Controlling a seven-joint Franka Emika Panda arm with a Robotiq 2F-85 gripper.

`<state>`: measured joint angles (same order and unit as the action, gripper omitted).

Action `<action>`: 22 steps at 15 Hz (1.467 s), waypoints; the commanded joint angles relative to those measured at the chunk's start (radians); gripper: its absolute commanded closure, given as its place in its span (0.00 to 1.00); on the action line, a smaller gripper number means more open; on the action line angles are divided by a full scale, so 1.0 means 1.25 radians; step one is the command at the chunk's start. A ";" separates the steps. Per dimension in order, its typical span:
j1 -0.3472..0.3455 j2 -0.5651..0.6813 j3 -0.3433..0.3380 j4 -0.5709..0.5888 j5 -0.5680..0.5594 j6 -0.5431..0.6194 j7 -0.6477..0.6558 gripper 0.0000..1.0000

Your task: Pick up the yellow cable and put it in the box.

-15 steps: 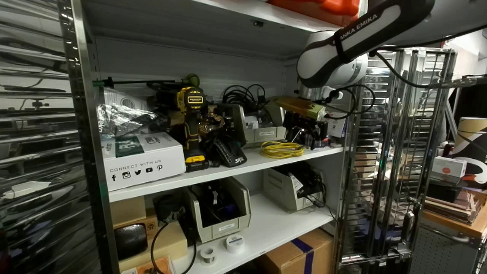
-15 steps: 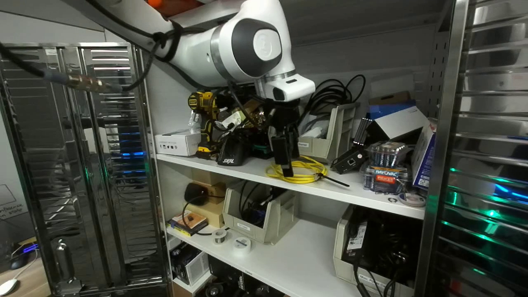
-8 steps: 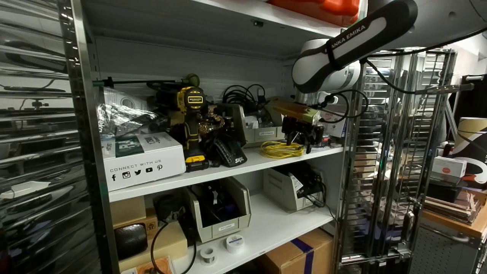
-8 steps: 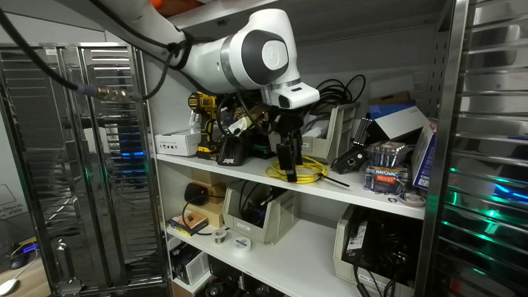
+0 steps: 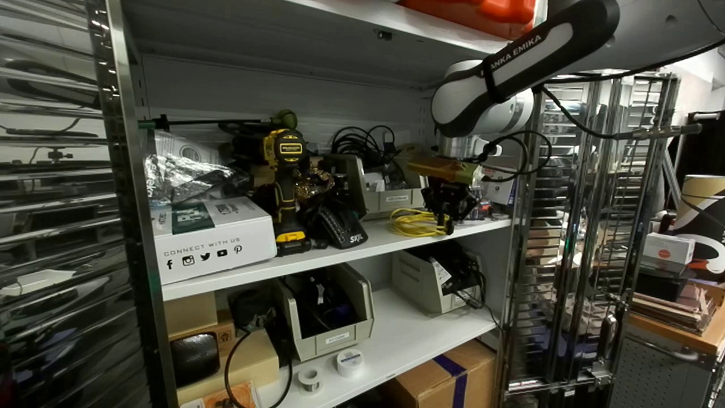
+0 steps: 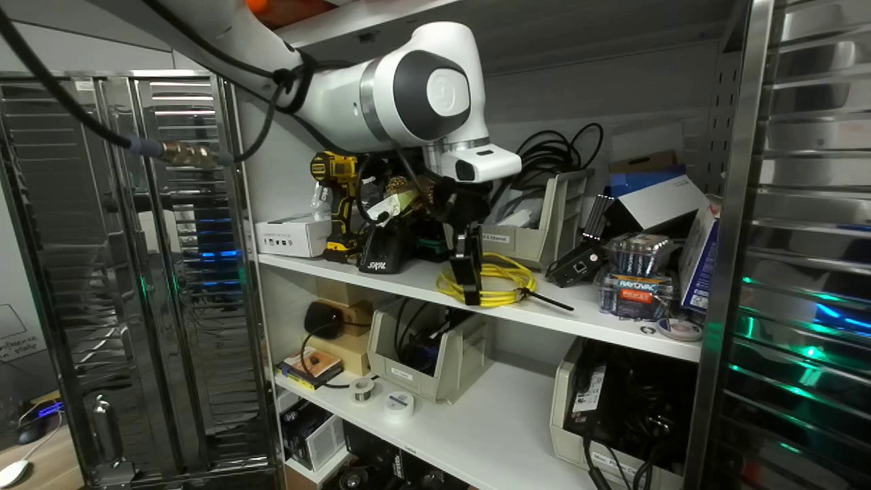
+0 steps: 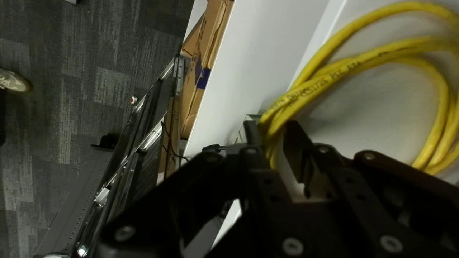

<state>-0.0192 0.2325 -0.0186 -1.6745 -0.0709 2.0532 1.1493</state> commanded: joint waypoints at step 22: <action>-0.061 -0.189 0.073 -0.110 -0.291 0.442 0.402 0.93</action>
<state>-0.0696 -0.1311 0.0403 -1.8993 -0.2905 2.4825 1.4769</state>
